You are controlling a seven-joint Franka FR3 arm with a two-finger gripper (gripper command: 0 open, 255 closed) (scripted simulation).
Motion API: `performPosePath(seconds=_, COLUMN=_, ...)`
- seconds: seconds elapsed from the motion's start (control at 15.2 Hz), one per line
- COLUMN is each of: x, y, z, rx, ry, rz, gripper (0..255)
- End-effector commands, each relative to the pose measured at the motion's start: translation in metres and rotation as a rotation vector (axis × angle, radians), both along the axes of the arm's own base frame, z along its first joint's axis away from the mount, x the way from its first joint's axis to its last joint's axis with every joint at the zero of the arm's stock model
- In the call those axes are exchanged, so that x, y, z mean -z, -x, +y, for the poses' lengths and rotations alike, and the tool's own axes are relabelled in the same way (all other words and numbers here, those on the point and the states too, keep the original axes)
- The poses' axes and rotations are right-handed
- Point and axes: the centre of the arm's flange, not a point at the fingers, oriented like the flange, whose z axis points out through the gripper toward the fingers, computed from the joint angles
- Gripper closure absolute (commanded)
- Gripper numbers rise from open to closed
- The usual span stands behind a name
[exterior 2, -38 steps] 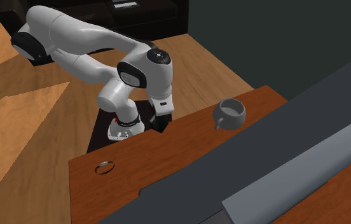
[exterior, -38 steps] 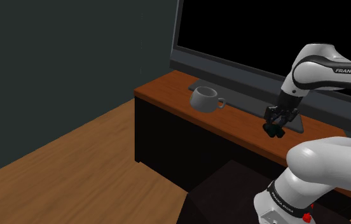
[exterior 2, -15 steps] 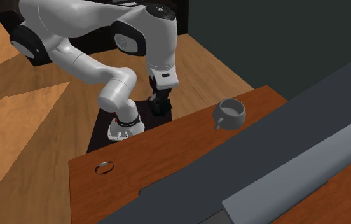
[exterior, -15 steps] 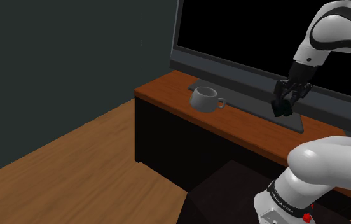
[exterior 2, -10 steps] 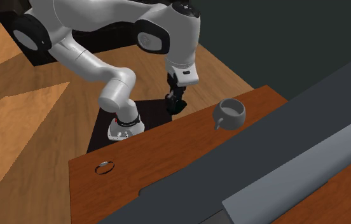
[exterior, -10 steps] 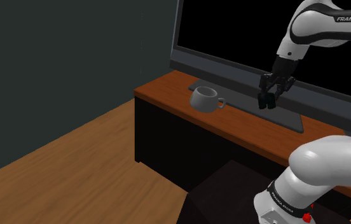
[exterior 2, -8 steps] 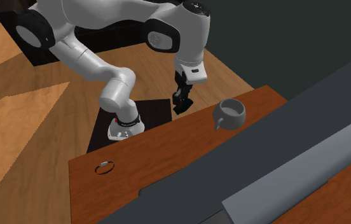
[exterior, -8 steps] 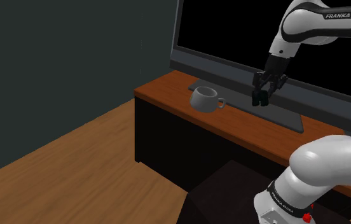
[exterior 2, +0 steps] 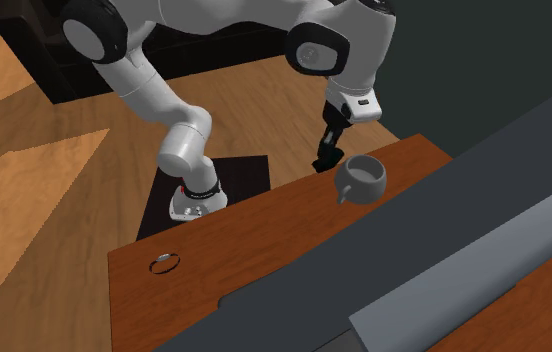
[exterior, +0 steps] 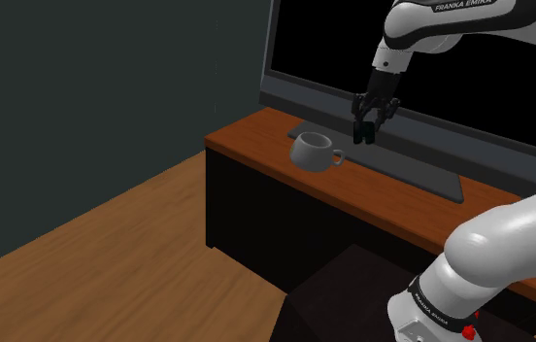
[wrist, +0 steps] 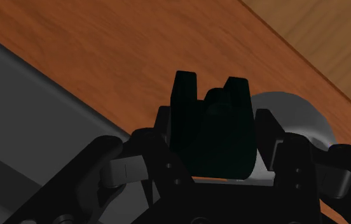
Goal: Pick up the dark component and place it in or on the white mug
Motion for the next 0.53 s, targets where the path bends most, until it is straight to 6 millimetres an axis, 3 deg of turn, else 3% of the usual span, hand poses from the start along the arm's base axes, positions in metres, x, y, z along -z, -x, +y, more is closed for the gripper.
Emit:
performPosePath(seconds=0.0, x=0.002, y=-0.026, z=0.004, rx=0.0, ry=0.0, rz=0.0, gripper=255)
performPosePath(seconds=0.46, x=-0.001, y=-0.118, z=0.015, rx=0.0, ry=0.0, rz=0.0, gripper=255)
